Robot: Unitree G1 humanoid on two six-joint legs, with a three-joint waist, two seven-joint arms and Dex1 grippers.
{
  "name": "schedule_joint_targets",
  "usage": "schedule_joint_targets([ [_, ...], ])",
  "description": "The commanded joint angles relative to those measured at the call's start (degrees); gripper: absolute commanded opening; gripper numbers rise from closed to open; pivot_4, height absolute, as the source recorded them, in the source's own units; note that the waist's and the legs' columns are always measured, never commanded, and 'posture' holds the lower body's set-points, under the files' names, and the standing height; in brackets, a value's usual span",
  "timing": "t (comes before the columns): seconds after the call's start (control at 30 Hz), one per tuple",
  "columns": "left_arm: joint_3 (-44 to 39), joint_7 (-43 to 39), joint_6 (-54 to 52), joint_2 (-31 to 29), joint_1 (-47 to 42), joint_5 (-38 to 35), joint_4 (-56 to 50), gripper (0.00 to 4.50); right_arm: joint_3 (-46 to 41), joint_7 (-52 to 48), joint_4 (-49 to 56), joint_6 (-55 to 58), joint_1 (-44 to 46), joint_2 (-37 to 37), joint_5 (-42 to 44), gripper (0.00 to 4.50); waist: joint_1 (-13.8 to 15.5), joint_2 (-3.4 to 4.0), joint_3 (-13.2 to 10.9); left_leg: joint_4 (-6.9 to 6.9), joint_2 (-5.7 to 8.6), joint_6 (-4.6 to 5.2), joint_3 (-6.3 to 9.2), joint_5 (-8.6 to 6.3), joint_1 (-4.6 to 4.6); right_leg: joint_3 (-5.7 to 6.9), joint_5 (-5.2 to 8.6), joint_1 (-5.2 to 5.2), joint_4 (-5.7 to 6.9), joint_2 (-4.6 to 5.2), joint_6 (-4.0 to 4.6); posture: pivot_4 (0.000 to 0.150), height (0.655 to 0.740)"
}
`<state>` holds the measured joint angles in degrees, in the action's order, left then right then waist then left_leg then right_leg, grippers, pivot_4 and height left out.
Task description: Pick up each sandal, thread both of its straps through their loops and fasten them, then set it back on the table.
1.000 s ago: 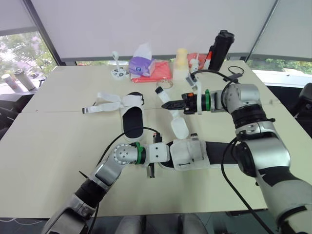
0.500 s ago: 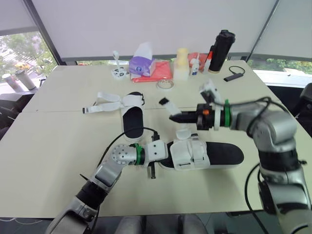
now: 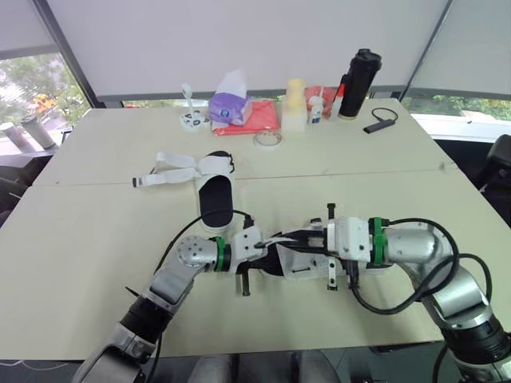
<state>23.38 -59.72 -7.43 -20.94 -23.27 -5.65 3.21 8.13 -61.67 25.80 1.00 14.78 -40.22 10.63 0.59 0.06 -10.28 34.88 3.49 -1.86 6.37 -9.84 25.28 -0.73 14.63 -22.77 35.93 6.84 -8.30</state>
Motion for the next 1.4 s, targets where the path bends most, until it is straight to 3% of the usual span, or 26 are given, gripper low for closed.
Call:
schedule_joint_targets([
  [0.03, 2.7, -1.8, -2.4, -1.6, 2.1, 1.6, 2.1, 0.00, 1.2, -1.6, -0.7, -10.0, -1.2, -1.0, -2.6, 0.03, 0.0, 0.00, 0.0, 0.00, 0.00, 0.00, 0.01, 0.00, 0.00, 0.00, 0.00, 0.00, 0.00, 0.00, 0.00, 0.150, 0.7296],
  [0.33, 2.6, -1.5, -2.4, -1.7, 2.0, 1.9, 2.1, 0.00, 5.5, -4.9, -5.8, -21.5, -2.2, -3.8, -6.0, 0.03, 0.1, -0.01, 0.0, -0.01, -0.03, 0.00, 0.02, 0.00, -0.01, -0.01, 0.01, 0.02, 0.00, 0.00, 0.01, 0.150, 0.7296],
  [0.43, 2.6, -1.1, -2.4, -1.4, 2.0, 2.0, 2.1, 0.00, 6.4, -6.3, -7.5, -25.0, -1.6, -5.5, -7.8, 0.88, 0.1, -0.01, 0.0, 0.00, -0.04, 0.00, 0.03, 0.00, -0.02, -0.01, 0.01, 0.02, 0.00, 0.00, 0.02, 0.150, 0.7296],
  [0.67, 2.9, -0.6, -2.1, -0.5, 1.7, 2.1, 3.0, 0.00, 5.4, -9.5, -4.0, -28.0, -6.1, -13.6, -6.6, 4.46, 0.2, -0.01, 0.0, 0.01, -0.11, -0.01, 0.03, -0.01, -0.06, -0.02, 0.02, 0.11, -0.02, 0.01, 0.04, 0.150, 0.7296],
  [0.87, 3.3, -0.2, -1.6, 0.5, 1.5, 2.4, 3.7, 0.00, 0.3, -11.1, -2.6, -26.8, -13.0, -22.3, -3.7, 4.46, 0.3, -0.01, 0.0, 0.10, -0.09, -0.04, 0.03, -0.03, -0.07, -0.01, 0.02, 0.24, -0.15, 0.08, 0.04, 0.150, 0.7296],
  [1.03, 3.5, -0.1, -1.1, 1.0, 1.7, 2.5, 3.8, 0.00, -5.6, -10.3, 0.4, -17.3, -18.8, -26.0, 2.5, 4.46, 0.3, 0.00, 0.0, 0.09, -0.10, -0.14, 0.08, -0.10, -0.09, -0.01, -0.02, 0.37, -0.39, 0.15, 0.09, 0.150, 0.7296],
  [1.17, 3.7, -0.1, -0.4, 1.3, 1.5, 2.9, 4.3, 0.00, -12.8, -8.3, 4.2, -0.7, -22.6, -28.0, 11.3, 4.46, 0.4, 0.00, 0.1, 0.11, -0.02, -0.10, 0.12, -0.11, -0.06, -0.02, -0.02, 0.39, -0.49, 0.28, 0.08, 0.150, 0.7296],
  [1.27, 4.4, -1.1, 1.9, 1.3, 1.0, 3.5, 5.2, 0.00, -16.5, -0.7, 9.2, 26.1, -22.1, -30.6, 27.9, 4.46, 0.5, 0.03, 0.1, 0.11, -0.02, -0.10, 0.12, -0.12, -0.05, -0.02, -0.03, 0.40, -0.53, 0.30, 0.09, 0.150, 0.7296],
  [1.4, 5.3, -1.8, 3.4, 1.3, 0.9, 4.2, 5.6, 0.00, -15.9, 5.1, 12.5, 44.3, -19.4, -31.7, 40.2, 4.46, 0.9, 0.01, 0.1, 0.10, -0.03, -0.08, 0.09, -0.14, 0.01, 0.01, -0.03, 0.37, -0.61, 0.36, 0.09, 0.150, 0.7296],
])
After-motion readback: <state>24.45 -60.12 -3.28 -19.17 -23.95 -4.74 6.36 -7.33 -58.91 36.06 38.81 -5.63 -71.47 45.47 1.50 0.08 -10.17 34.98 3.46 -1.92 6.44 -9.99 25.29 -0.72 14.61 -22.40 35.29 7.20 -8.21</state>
